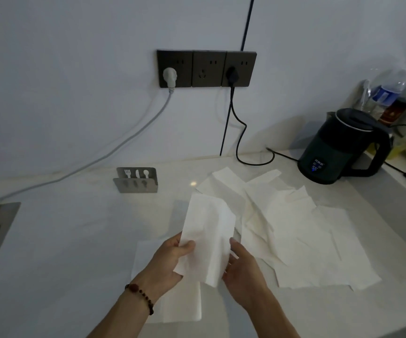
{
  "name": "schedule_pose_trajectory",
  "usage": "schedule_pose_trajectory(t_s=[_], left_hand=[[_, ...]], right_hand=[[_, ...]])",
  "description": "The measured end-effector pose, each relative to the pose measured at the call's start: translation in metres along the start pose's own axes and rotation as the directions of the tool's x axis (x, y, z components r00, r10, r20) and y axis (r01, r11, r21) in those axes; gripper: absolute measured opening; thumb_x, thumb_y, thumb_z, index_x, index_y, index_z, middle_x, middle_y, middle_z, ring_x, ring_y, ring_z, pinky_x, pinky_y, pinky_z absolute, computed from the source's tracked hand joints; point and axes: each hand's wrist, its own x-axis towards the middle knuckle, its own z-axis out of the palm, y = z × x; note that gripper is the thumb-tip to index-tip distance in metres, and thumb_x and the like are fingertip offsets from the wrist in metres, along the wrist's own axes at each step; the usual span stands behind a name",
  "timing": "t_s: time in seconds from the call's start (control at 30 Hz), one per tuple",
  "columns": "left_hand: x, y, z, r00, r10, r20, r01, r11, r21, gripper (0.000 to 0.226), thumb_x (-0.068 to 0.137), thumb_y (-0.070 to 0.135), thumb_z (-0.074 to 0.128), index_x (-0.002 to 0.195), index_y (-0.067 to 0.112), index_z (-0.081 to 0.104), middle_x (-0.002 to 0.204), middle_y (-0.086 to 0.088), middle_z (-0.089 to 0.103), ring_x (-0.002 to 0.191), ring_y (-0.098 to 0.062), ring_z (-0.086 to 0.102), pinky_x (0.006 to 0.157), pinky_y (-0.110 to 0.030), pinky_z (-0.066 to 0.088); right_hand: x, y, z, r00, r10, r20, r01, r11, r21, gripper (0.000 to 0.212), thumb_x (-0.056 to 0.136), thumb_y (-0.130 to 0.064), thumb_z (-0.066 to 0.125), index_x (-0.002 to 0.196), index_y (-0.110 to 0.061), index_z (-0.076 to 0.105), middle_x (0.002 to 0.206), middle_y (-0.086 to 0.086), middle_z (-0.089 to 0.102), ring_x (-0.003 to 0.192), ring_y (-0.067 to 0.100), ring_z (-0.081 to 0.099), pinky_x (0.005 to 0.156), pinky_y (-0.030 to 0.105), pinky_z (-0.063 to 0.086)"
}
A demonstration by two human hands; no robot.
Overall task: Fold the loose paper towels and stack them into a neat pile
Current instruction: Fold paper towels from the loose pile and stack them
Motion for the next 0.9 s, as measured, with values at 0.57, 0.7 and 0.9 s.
schedule_pose_trajectory(t_s=[0.57, 0.7, 0.9], left_hand=[[-0.004, -0.031, -0.064, 0.916, 0.256, -0.308, 0.100, 0.599, 0.795, 0.032, 0.088, 0.020, 0.066, 0.061, 0.011, 0.051, 0.058, -0.007, 0.048, 0.055, -0.014, 0.045, 0.056, -0.023, 0.038], [-0.004, -0.031, -0.058, 0.922, 0.270, -0.278, 0.109, 0.506, 0.855, 0.025, 0.087, 0.022, 0.068, 0.066, 0.013, 0.057, 0.065, -0.005, 0.059, 0.059, -0.021, 0.059, 0.062, -0.028, 0.052], [-0.008, -0.028, -0.052, 0.916, 0.271, -0.296, 0.147, 0.459, 0.876, 0.024, 0.080, 0.028, 0.074, 0.069, 0.008, 0.068, 0.069, 0.001, 0.069, 0.067, -0.011, 0.066, 0.064, -0.026, 0.054]], right_hand=[[-0.007, 0.034, -0.018, 0.936, -0.342, -0.084, 0.108, 0.505, -0.856, 0.018, 0.087, -0.020, 0.063, 0.077, -0.006, 0.065, 0.078, 0.011, 0.069, 0.067, 0.018, 0.061, 0.062, 0.029, 0.048], [0.003, 0.033, -0.027, 0.914, -0.389, -0.119, 0.080, 0.458, -0.885, 0.024, 0.088, -0.025, 0.062, 0.073, -0.006, 0.058, 0.071, 0.007, 0.062, 0.064, 0.017, 0.054, 0.059, 0.028, 0.044], [0.011, 0.032, -0.037, 0.902, -0.418, -0.108, 0.055, 0.358, -0.932, 0.031, 0.088, -0.028, 0.063, 0.072, -0.003, 0.052, 0.069, 0.002, 0.051, 0.060, 0.015, 0.045, 0.054, 0.026, 0.037]])
